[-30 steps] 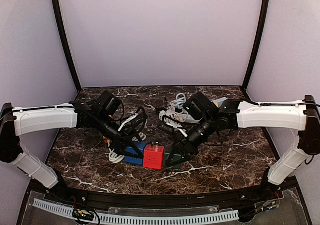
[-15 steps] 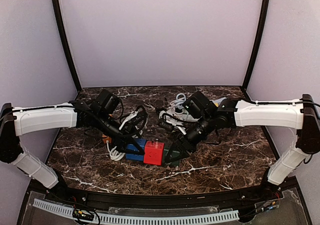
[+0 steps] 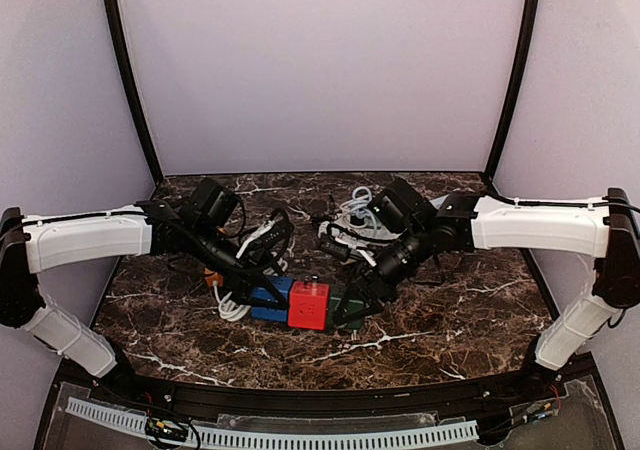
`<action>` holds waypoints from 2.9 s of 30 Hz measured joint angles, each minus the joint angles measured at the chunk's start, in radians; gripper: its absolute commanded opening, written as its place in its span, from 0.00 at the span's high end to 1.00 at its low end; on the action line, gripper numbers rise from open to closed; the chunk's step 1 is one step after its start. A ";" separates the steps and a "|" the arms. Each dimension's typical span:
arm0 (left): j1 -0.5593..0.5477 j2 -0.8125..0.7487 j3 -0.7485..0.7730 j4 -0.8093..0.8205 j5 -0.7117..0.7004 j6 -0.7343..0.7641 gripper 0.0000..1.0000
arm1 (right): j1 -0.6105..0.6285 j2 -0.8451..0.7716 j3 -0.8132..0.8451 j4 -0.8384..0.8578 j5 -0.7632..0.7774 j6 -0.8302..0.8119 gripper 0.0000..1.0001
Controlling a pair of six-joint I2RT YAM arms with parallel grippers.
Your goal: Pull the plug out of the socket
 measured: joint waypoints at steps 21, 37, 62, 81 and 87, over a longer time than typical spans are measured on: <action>0.000 0.000 0.001 0.015 0.069 0.001 0.99 | 0.002 0.000 0.064 -0.113 -0.032 -0.071 1.00; 0.011 0.000 0.001 0.028 0.006 0.002 0.99 | -0.005 0.007 0.064 -0.089 0.059 0.001 1.00; 0.018 0.000 0.000 0.026 0.029 -0.012 0.99 | -0.006 -0.001 0.035 -0.059 -0.016 -0.042 1.00; 0.040 -0.005 0.000 0.005 0.071 -0.011 0.99 | -0.001 -0.005 0.035 -0.042 -0.042 -0.053 1.00; 0.048 -0.016 0.000 0.008 0.048 -0.010 0.99 | 0.004 -0.011 0.043 -0.038 0.011 -0.024 1.00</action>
